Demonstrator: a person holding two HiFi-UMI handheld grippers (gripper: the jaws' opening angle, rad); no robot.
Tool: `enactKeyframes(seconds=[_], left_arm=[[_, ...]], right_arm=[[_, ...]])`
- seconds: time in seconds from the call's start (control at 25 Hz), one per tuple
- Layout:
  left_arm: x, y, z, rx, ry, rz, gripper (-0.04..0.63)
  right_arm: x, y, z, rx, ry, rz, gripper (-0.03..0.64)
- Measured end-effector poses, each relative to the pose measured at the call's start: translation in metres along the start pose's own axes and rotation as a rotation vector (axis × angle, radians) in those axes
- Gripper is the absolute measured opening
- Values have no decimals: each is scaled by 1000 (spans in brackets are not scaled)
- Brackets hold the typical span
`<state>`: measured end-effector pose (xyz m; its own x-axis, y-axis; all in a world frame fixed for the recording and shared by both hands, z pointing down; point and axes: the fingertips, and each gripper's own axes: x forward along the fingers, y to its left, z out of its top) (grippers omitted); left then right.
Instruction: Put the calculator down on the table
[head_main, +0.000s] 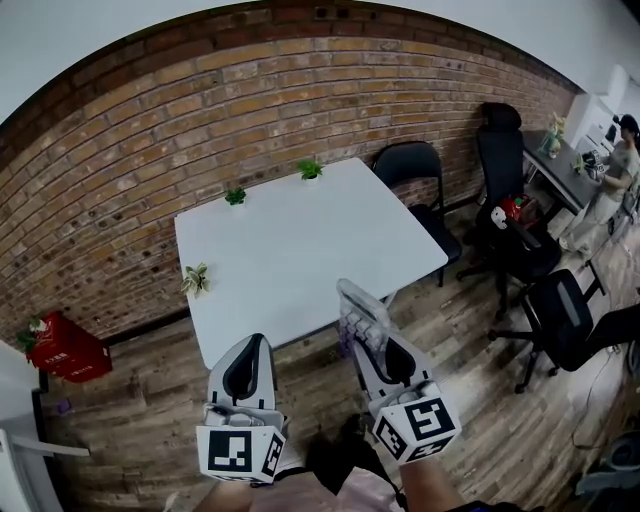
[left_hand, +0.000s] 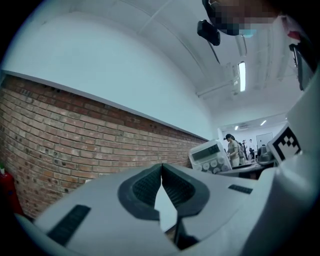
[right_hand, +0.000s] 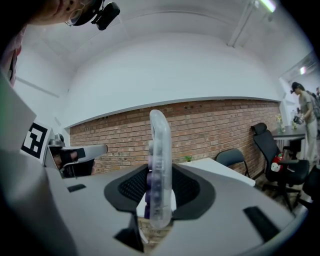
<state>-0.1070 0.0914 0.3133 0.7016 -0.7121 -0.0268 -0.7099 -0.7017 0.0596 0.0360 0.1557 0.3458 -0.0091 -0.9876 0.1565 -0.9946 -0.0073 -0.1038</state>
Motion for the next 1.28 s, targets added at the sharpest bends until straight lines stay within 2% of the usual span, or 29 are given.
enactKeyframes(seconds=[0.32,0.68,1.0,1.28], left_arm=[[52,4,-20,13,35,7,12],[154,21,-35,14,77,83,12],[233,42,-34,25,90,206,12],[262,59,-14,61,54,310,12]], right_arm=[[45,-35,-3,26,8,9,135],[138,-116,-3,36,65,57,135],[232,-153,14,23,102,203,135],[287,-153,37,-11,96,332,135]])
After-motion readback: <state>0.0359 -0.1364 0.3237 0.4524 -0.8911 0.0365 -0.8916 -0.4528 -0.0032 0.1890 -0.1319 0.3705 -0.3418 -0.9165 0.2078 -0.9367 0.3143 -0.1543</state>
